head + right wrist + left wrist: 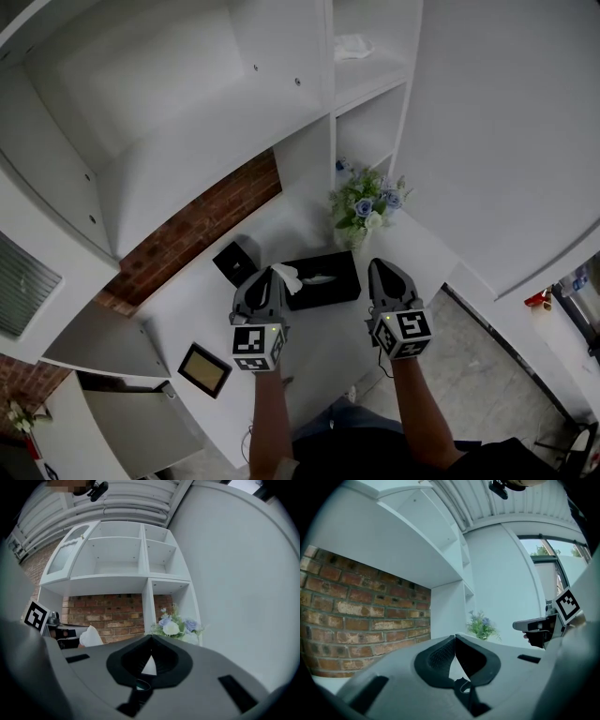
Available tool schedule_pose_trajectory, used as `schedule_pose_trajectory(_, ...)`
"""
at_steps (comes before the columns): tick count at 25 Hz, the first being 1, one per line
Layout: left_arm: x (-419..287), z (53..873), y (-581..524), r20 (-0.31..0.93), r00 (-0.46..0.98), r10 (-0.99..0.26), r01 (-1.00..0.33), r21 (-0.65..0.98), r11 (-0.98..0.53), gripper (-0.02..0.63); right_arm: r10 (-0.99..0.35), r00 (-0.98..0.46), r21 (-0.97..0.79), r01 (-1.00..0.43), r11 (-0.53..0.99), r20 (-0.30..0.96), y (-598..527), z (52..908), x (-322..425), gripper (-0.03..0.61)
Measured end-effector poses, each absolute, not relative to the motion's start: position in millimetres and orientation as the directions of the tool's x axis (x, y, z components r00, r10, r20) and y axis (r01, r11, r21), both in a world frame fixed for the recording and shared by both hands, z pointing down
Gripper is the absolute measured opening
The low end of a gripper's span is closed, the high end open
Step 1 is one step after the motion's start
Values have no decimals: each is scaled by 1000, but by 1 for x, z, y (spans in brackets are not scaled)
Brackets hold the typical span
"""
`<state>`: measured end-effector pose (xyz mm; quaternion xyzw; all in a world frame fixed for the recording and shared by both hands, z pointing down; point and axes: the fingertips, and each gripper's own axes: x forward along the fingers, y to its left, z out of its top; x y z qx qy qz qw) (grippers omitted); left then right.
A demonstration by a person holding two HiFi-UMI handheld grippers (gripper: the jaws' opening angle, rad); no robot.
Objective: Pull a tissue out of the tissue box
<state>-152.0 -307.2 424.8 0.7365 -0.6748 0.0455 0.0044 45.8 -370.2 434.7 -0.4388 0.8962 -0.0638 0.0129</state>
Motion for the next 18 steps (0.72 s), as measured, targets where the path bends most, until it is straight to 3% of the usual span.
schedule_pose_trajectory(18,-149,435,-307,100,105,-990,-993,-48,-110,11,-788,-612,-108,-789,605,61,-367,441,45,-2)
